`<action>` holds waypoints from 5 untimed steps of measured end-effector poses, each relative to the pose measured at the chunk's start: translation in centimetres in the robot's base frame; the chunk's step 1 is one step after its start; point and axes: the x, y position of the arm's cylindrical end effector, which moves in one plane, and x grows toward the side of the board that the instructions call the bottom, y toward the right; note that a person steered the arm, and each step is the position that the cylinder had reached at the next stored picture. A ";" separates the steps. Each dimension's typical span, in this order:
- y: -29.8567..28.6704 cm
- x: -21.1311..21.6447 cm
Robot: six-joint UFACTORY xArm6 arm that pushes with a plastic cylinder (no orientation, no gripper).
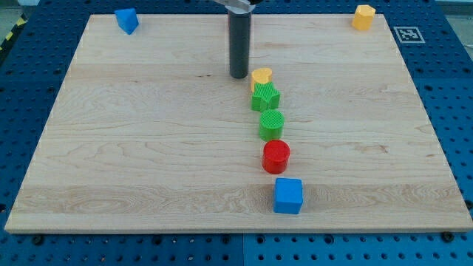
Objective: Move the blue triangle to the yellow heart
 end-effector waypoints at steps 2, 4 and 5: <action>-11.3 -3.1; -23.8 -8.2; -25.1 -12.8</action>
